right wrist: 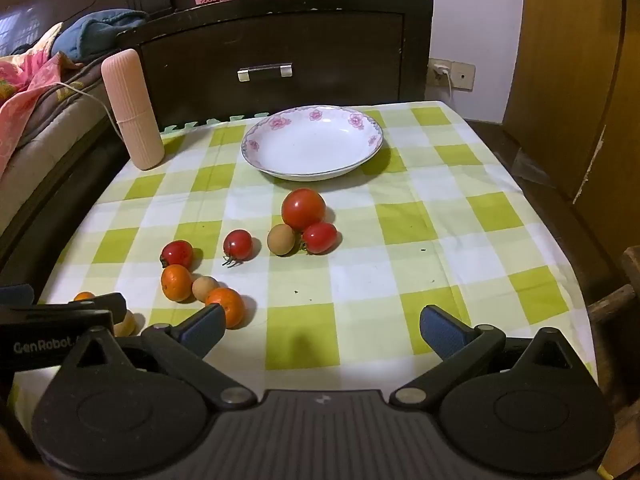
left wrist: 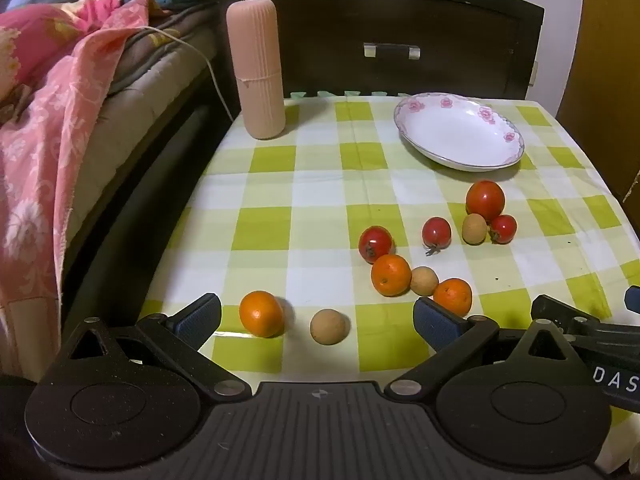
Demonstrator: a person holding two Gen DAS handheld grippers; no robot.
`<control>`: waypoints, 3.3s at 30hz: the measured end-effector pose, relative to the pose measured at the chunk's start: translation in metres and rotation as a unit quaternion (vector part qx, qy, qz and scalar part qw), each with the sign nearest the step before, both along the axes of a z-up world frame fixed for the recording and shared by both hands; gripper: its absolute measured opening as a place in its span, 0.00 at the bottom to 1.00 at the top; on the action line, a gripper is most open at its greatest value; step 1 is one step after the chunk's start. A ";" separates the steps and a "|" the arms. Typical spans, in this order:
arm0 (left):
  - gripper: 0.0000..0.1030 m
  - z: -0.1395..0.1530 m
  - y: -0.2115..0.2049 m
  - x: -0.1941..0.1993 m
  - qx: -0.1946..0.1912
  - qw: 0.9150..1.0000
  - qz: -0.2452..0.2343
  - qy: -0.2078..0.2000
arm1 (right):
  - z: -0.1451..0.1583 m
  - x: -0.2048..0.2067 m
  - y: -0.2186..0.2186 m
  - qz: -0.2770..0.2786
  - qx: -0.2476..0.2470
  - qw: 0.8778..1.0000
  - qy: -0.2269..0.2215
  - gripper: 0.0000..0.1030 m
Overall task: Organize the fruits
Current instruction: 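Reach forward and grasp a mandarin orange with the right tool, then grasp a brown longan with the left tool while the right tool holds the orange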
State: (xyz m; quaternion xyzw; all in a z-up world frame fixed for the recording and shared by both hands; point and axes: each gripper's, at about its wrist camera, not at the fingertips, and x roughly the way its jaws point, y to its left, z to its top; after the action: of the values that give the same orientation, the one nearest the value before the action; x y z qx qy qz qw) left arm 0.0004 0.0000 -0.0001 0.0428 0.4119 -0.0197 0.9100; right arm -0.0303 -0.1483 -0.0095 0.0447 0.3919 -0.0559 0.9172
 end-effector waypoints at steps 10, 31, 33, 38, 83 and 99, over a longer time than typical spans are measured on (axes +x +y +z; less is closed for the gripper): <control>1.00 0.001 0.005 0.000 0.002 1.000 0.010 0.008 | -0.002 0.004 0.006 0.007 -0.001 1.000 0.001 0.99; 0.96 -0.010 0.016 0.000 0.012 0.999 0.033 0.023 | -0.010 0.018 0.016 0.065 0.013 0.997 0.023 0.89; 0.96 -0.010 0.018 0.001 0.010 0.999 0.038 0.026 | -0.011 0.021 0.018 0.076 0.012 0.997 0.023 0.87; 0.93 -0.014 0.021 0.005 0.008 0.998 0.045 0.038 | -0.015 0.031 0.021 0.109 0.019 0.993 0.037 0.78; 0.78 -0.034 0.018 0.019 -0.044 0.995 -0.014 0.085 | -0.042 0.074 0.021 0.180 0.037 0.977 0.107 0.28; 0.65 -0.049 0.003 0.037 -0.042 0.994 -0.036 0.097 | -0.038 0.074 0.008 0.152 0.054 0.981 0.105 0.28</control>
State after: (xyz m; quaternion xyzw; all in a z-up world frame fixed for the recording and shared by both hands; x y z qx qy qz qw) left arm 0.0372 0.0032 -0.0486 0.0167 0.4949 -0.0736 0.8657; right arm 0.0441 -0.1407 -0.0480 0.0277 0.4909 0.1008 0.8649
